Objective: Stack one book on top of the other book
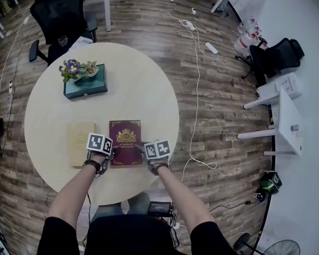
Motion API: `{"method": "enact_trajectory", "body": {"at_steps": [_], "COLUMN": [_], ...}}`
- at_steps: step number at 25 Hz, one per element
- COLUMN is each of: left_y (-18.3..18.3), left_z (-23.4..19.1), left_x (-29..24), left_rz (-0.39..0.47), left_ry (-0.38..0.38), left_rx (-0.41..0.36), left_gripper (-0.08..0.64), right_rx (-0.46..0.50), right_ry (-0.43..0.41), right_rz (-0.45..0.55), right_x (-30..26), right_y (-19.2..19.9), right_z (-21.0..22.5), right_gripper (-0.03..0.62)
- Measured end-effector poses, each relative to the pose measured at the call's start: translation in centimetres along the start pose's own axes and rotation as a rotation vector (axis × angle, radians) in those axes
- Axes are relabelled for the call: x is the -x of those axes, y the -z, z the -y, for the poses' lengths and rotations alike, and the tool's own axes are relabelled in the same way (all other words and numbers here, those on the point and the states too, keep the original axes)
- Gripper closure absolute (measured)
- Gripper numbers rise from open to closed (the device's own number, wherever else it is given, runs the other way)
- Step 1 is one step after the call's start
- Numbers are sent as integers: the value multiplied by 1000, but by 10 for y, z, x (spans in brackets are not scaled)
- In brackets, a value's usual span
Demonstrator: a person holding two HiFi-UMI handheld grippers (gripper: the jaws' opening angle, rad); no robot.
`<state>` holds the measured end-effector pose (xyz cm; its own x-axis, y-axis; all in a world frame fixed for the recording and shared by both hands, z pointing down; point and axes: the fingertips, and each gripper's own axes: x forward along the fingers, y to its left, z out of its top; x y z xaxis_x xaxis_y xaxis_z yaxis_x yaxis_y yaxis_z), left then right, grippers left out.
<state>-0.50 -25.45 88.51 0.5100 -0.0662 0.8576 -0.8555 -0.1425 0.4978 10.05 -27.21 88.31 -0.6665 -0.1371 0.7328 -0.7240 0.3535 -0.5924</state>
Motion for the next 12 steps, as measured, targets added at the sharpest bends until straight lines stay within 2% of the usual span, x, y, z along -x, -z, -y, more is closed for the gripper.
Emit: {"method": "enact_trajectory", "body": {"at_steps": [5, 12], "left_y": [-2, -15], "left_z": [4, 13], "left_x": [6, 33], "left_rz": [6, 34], "left_ry": [-4, -1], "left_rx": [-10, -23], "left_gripper": [328, 331], "right_rx": [5, 40], "right_ry": [5, 14], "right_rz": [11, 31], "right_x": [6, 24], "right_y": [-4, -29], "right_z": [-3, -22], "right_gripper": [488, 494]}}
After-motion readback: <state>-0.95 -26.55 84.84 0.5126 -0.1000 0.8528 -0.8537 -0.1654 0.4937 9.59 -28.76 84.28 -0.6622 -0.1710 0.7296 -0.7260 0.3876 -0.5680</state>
